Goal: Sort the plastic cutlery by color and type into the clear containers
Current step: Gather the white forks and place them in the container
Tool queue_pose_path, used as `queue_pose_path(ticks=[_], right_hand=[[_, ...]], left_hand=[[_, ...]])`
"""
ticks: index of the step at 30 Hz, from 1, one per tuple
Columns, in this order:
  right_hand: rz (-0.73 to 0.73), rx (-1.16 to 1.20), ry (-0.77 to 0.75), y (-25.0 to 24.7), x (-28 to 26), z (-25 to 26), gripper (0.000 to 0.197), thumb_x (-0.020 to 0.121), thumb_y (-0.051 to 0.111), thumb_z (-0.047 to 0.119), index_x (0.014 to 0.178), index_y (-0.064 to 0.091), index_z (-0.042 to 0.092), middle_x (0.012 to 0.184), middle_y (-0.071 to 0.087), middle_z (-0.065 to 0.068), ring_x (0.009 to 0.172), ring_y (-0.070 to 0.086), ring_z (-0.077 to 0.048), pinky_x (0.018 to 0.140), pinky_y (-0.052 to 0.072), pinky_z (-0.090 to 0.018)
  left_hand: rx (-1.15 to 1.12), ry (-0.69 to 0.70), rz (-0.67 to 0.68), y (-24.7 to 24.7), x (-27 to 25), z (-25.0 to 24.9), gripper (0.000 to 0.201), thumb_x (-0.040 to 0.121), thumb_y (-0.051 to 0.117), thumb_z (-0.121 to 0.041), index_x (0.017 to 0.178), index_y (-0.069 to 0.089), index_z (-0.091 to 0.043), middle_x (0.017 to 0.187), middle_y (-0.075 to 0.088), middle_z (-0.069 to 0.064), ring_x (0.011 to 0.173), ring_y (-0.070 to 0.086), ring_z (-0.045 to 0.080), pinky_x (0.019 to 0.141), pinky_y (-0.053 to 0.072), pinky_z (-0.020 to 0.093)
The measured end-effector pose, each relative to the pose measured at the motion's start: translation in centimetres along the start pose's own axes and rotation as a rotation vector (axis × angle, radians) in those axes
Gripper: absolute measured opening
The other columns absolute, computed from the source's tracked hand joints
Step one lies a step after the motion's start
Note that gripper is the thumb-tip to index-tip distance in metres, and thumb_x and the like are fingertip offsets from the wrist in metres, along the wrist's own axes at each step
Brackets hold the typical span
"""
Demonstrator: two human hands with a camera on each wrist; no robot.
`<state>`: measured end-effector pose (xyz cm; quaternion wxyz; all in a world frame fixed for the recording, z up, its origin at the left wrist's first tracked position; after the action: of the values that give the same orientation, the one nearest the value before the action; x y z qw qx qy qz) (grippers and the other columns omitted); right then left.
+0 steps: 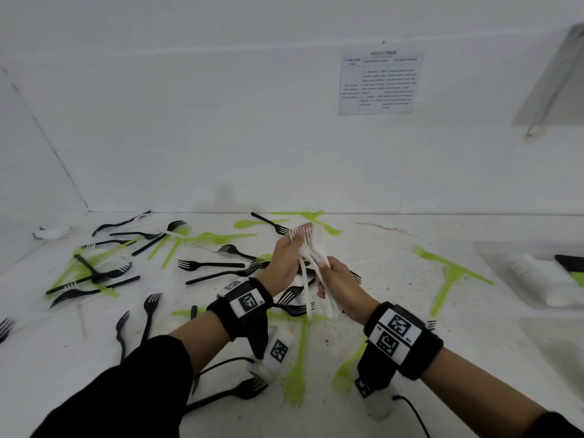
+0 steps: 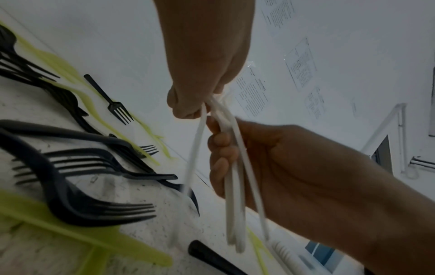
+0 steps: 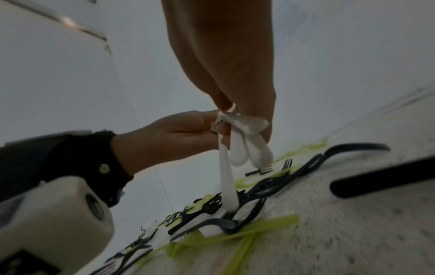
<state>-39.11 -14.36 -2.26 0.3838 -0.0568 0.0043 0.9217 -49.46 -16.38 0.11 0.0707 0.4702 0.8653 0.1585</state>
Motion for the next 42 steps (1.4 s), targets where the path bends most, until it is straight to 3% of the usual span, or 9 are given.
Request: queue_pose_path(ticks=[3,7,14,19,23,29,34,38,42], right_hand=[[-0.064,0.019,0.065,-1.3,0.0,-1.3,0.018,0.102,0.033,0.016,0.097,0.048,0.008,0.07,0.045,-0.003,0.057,0.042,-0.012,0.051,0.04,-0.021],[-0.124,-0.108,-0.04,-3.1,0.0,-0.4,0.021,0.101,0.033,0.016,0.1,0.053,0.008,0.068,0.045,0.0,0.059,0.042,-0.011,0.055,0.038,-0.02],[0.003,-0.377,-0.26,-0.2,0.2,2.4,0.023,0.1,0.036,0.016,0.105,0.056,0.005,0.067,0.047,0.005,0.06,0.043,-0.008,0.057,0.034,-0.02],[-0.023,-0.583,-0.37,0.5,0.6,2.3,0.026,0.1,0.038,0.017,0.09,0.057,0.003,0.067,0.044,-0.002,0.074,0.044,-0.023,0.064,0.029,-0.028],[0.018,-0.586,-0.358,1.0,0.5,2.2,0.042,0.098,0.035,0.029,0.057,0.033,0.019,0.055,0.03,0.003,0.057,0.031,-0.014,0.054,0.021,-0.025],[0.157,-0.162,-0.072,1.4,-0.3,0.1,0.037,0.102,0.03,0.025,0.109,0.058,0.002,0.085,0.06,-0.002,0.076,0.056,-0.011,0.062,0.044,-0.007],[0.089,-0.083,-0.042,-0.1,-0.7,0.5,0.023,0.099,0.042,0.023,0.096,0.061,0.01,0.072,0.057,-0.001,0.058,0.051,-0.012,0.052,0.044,-0.016],[-0.056,-0.187,-0.052,-3.8,-1.0,0.6,0.012,0.089,0.061,0.026,0.089,0.067,0.015,0.071,0.061,0.004,0.059,0.053,-0.009,0.05,0.043,-0.013],[-0.173,-0.339,-0.102,-7.6,-3.0,2.1,0.013,0.079,0.073,0.025,0.088,0.071,0.015,0.074,0.065,0.004,0.063,0.057,-0.005,0.053,0.049,-0.012]], left_hand=[[-0.043,-0.021,-0.079,-1.6,0.3,-0.5,0.023,0.102,0.031,-0.019,0.103,0.054,-0.014,0.094,0.06,0.0,0.081,0.063,0.007,0.069,0.051,0.024],[-0.112,-0.014,-0.114,-2.3,0.4,-1.0,0.024,0.102,0.032,-0.02,0.094,0.052,-0.011,0.071,0.04,0.0,0.046,0.05,0.002,0.055,0.051,0.018],[0.144,0.028,0.024,0.9,-0.6,-0.9,0.038,0.09,0.051,-0.048,0.081,0.047,-0.011,0.065,0.044,0.0,0.056,0.046,0.012,0.053,0.04,0.019],[0.035,-0.047,-0.045,0.7,-0.5,-0.2,0.017,0.098,0.042,-0.02,0.085,0.048,-0.011,0.085,0.052,0.001,0.077,0.053,0.014,0.064,0.045,0.027],[-0.094,-0.038,-0.023,0.7,-0.6,-0.3,0.014,0.098,0.044,-0.011,0.085,0.048,-0.011,0.074,0.045,0.0,0.062,0.055,0.005,0.059,0.049,0.016],[-0.131,-0.073,-0.016,0.7,-0.2,-0.3,0.022,0.097,0.048,-0.021,0.076,0.047,-0.013,0.056,0.044,-0.006,0.05,0.045,0.004,0.055,0.043,0.018],[0.209,-0.039,0.056,0.6,-0.6,-0.8,0.02,0.099,0.043,-0.021,0.082,0.053,-0.016,0.079,0.049,-0.005,0.059,0.052,-0.003,0.066,0.04,0.02],[0.324,0.019,0.142,0.8,-0.5,-1.0,0.009,0.094,0.052,-0.009,0.098,0.058,-0.015,0.086,0.052,-0.001,0.08,0.053,0.009,0.074,0.049,0.023],[0.388,0.086,0.221,2.9,-1.1,-1.2,0.012,0.088,0.06,-0.003,0.1,0.062,-0.005,0.079,0.063,-0.008,0.072,0.06,0.004,0.068,0.05,0.014]])
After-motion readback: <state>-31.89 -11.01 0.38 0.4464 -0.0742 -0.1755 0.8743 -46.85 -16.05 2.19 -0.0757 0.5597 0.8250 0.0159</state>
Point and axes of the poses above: each hand's wrist, its own x-axis towards the middle knuckle, its own y-axis out of the palm, z = x × y, the point moved 10 cm from there along x, towards the middle knuckle
